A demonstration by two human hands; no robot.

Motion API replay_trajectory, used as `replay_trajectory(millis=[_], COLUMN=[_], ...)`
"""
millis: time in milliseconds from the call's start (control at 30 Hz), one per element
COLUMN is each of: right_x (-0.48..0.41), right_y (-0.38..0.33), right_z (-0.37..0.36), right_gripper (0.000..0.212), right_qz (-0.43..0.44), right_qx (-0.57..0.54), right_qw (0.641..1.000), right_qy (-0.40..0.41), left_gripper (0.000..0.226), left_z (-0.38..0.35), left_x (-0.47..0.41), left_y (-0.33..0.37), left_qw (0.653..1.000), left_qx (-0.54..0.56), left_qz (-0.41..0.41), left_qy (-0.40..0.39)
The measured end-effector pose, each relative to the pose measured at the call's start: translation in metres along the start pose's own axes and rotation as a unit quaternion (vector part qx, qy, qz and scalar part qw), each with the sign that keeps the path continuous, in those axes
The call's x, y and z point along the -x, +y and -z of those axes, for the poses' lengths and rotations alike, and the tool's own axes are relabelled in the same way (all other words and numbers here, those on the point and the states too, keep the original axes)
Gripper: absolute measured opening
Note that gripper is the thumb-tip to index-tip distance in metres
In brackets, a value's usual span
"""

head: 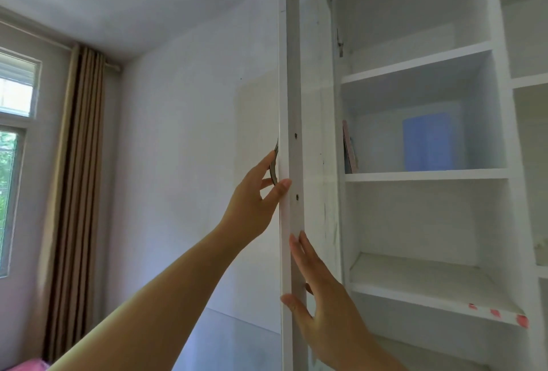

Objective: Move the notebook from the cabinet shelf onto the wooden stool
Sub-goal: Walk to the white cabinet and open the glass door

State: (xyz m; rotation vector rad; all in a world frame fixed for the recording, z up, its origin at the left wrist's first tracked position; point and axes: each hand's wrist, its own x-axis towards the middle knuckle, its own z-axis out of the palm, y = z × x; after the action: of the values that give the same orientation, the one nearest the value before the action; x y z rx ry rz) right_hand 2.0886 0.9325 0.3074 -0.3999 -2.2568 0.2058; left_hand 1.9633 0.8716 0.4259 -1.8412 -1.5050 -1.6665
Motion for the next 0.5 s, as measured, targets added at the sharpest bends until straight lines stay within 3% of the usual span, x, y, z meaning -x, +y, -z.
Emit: replay_trajectory(millis=[300, 433, 500], right_x=[0.012, 0.017, 0.018], right_y=[0.008, 0.019, 0.029], right_z=[0.022, 0.043, 0.056], right_gripper=[0.066, 0.056, 0.055], right_qz=[0.005, -0.01, -0.013], right_qx=[-0.049, -0.06, -0.068], right_qw=[0.999, 0.998, 0.997], right_qy=[0.006, 0.014, 0.014], left_gripper=[0.059, 0.049, 0.055], left_z=[0.0, 0.0, -0.001], left_x=[0.017, 0.037, 0.043], left_y=[0.013, 0.027, 0.035], left_qw=[0.998, 0.999, 0.998], left_qx=[-0.02, -0.021, -0.039], left_qz=[0.022, 0.002, -0.011], left_qy=[0.046, 0.05, 0.048])
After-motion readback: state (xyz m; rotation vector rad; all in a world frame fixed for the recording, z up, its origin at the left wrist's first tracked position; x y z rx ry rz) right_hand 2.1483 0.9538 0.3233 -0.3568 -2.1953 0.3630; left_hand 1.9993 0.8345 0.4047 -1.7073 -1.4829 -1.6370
